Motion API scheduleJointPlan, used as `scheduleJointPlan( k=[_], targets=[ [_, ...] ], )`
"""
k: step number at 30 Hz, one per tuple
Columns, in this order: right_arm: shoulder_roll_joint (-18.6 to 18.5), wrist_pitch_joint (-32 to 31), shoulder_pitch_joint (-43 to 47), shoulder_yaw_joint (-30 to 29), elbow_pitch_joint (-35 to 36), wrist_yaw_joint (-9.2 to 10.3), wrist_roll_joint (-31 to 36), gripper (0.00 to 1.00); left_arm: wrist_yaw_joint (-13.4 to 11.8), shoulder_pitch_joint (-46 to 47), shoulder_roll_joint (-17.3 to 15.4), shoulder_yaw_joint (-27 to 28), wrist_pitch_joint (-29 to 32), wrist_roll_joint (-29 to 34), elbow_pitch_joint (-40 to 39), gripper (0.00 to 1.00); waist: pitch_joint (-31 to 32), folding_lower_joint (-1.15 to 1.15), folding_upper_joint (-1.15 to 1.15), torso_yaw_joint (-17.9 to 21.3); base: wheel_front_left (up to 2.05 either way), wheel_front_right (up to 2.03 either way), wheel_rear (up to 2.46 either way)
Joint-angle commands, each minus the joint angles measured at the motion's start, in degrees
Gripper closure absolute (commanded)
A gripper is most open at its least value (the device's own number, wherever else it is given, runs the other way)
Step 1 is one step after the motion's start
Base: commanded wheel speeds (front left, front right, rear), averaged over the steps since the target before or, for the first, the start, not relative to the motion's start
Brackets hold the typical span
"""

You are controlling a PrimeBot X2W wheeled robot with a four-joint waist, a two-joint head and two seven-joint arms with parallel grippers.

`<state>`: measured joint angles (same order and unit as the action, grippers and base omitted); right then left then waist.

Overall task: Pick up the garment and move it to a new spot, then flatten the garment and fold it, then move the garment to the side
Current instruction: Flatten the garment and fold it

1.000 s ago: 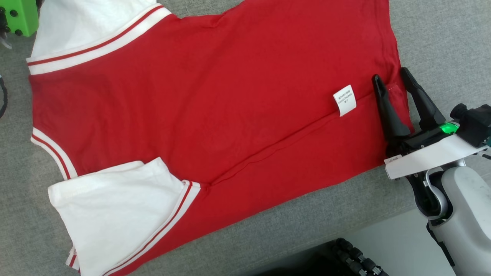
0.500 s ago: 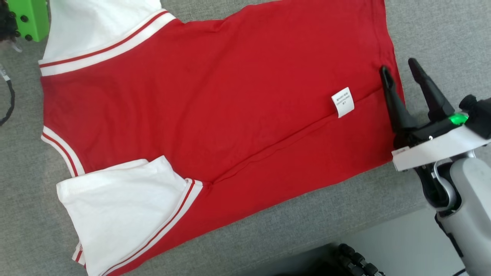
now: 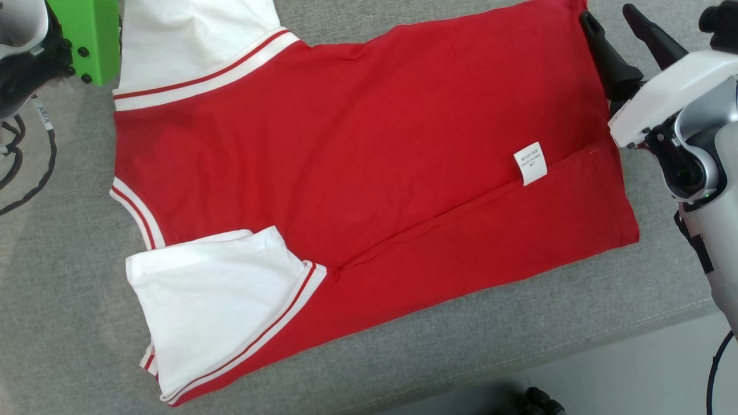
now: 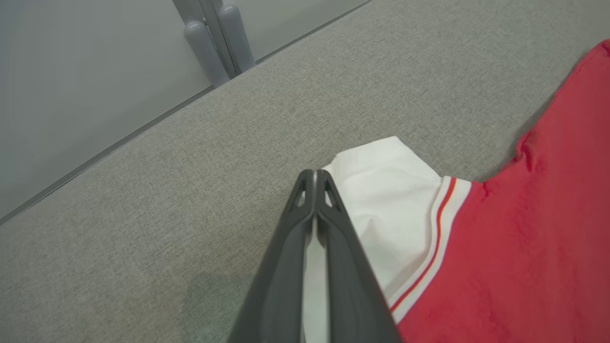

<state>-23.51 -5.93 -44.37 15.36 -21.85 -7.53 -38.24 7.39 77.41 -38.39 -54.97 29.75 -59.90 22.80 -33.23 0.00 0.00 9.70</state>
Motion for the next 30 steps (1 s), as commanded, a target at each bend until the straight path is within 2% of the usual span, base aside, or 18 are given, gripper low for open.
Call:
scheduleJointPlan(
  k=[1, 12, 13, 16, 20, 22, 25, 26, 27, 30],
  targets=[
    [0.52, -2.07, -1.8, 0.03, -1.79, 0.08, -0.22, 0.0, 0.14, -0.67, -0.32, -0.3, 0.01, 0.11, -0.71, 1.0, 0.21, 0.0, 0.0, -1.36, 0.0, 0.0, 0.0],
    [2.02, -8.34, -7.59, -0.16, -9.59, 0.08, -1.64, 0.0, 0.14, -0.97, -0.39, -1.64, -1.0, 0.21, -3.45, 1.0, -0.37, 0.0, 0.0, -3.38, 0.0, 0.0, 0.0],
    [2.01, -8.52, -7.89, -0.12, -9.98, 0.08, -1.69, 0.03, 0.14, -0.92, -0.36, -1.71, -1.11, 0.25, -3.48, 1.0, -0.4, 0.0, 0.0, -3.47, 0.0, 0.0, 0.0],
    [2.09, -8.9, -8.34, -0.13, -10.82, 0.08, -2.29, 0.0, 0.14, -0.8, -0.27, -1.84, -1.31, 0.22, -3.46, 1.0, -0.5, 0.0, 0.0, -3.62, 0.0, 0.0, 0.0],
    [2.12, -8.14, -9.3, -0.17, -11.13, 0.08, -2.86, 0.07, 0.14, -0.71, -0.18, -2.09, -1.75, 0.19, -3.29, 1.0, -0.6, 0.0, 0.0, -3.79, 0.0, 0.0, 0.0],
    [2.02, -8.01, -9.69, 0.0, -11.39, 0.08, -3.2, 0.21, 0.14, -0.73, -0.09, -2.27, -2.01, 0.14, -3.11, 1.0, -0.56, 0.0, 0.0, -3.89, 0.0, 0.0, 0.0],
    [1.83, -7.69, -10.31, 0.16, -11.81, 0.08, -3.73, 0.66, 0.14, -0.53, 0.07, -2.61, -2.2, 0.11, -2.87, 1.0, -0.45, 0.0, 0.0, -4.12, 0.0, 0.0, 0.0],
    [1.79, -7.62, -10.27, 0.23, -11.97, 0.08, -3.9, 0.71, 0.14, -0.44, 0.13, -2.69, -2.34, 0.09, -2.78, 1.0, -0.42, 0.0, 0.0, -4.2, 0.0, 0.0, 0.0],
    [1.76, -7.6, -10.17, 0.38, -12.18, 0.08, -3.96, 1.0, 0.14, -0.33, 0.22, -2.81, -2.5, 0.07, -2.69, 1.0, -0.37, 0.0, 0.0, -4.31, 0.0, 0.0, 0.0],
    [1.47, -7.25, -10.17, 0.67, -12.64, 0.08, -4.27, 1.0, 0.14, 0.07, 0.35, -3.06, -3.27, 0.37, -2.58, 1.0, -0.27, 0.0, 0.0, -4.61, 0.0, 0.0, 0.0]
  ],
)
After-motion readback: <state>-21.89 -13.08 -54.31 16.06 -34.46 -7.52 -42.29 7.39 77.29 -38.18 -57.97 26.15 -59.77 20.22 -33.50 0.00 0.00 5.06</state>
